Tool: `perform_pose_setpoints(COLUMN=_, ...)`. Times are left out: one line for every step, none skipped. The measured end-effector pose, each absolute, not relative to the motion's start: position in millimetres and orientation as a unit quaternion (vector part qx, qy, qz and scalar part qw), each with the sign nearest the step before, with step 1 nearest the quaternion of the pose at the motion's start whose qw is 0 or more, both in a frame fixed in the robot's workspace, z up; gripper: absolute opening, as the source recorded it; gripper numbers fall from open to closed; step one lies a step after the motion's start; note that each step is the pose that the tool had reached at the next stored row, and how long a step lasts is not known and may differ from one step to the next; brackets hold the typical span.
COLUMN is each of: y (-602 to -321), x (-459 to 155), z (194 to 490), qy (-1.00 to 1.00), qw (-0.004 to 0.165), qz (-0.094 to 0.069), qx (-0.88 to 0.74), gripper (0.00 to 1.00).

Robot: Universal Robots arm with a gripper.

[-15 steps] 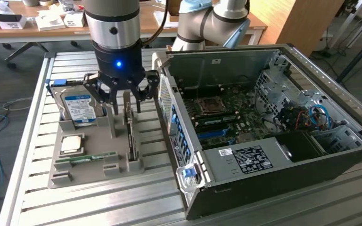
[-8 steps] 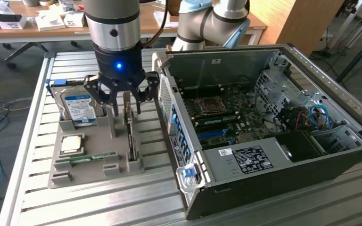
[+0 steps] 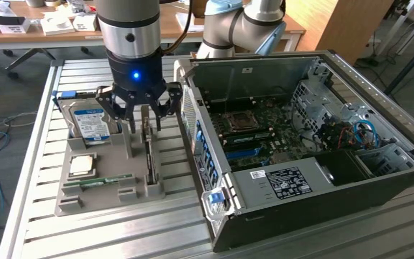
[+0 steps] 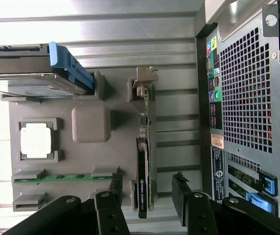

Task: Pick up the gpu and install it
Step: 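Pick up the gpu and move the gpu toward the slot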

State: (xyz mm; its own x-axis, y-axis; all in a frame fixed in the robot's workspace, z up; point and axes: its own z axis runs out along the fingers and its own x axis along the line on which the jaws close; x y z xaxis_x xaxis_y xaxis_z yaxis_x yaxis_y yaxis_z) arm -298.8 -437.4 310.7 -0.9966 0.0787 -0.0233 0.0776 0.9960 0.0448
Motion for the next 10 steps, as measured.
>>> perform_pose_setpoints(y=-437.4, x=-298.8, z=310.7, qy=0.999, qw=0.013, qz=0.022, qx=0.039, gripper=0.53)
perform_pose_setpoints(y=-437.4, x=-298.8, z=310.7, qy=0.999, qw=0.013, qz=0.022, qx=0.039, gripper=0.53)
perform_pose_setpoints(y=-437.4, x=-298.7, z=310.1, qy=0.999, qw=0.013, qz=0.022, qx=0.039, gripper=0.53)
perform_pose_setpoints(y=-437.4, x=-298.7, z=309.1, qy=0.999, qw=0.013, qz=0.022, qx=0.039, gripper=0.53)
perform_pose_setpoints(y=-437.4, x=-298.8, z=308.0, qy=0.999, qw=0.013, qz=0.022, qx=0.039, gripper=0.53)
perform_pose_setpoints(y=-437.4, x=-298.8, z=306.8, qy=0.999, qw=0.012, qz=0.022, qx=0.039, gripper=0.53)
perform_pose_setpoints(y=-437.4, x=-298.7, z=305.3, qy=0.999, qw=0.013, qz=0.022, qx=0.039, gripper=0.53)
perform_pose_setpoints(y=-437.4, x=-298.8, z=304.2, qy=0.999, qw=0.013, qz=0.022, qx=0.039, gripper=0.53)
perform_pose_setpoints(y=-437.4, x=-298.8, z=303.1, qy=0.999, qw=0.013, qz=0.022, qx=0.039, gripper=0.53)
perform_pose_setpoints(y=-437.4, x=-298.7, z=302.1, qy=0.999, qw=0.013, qz=0.022, qx=0.039, gripper=0.53)
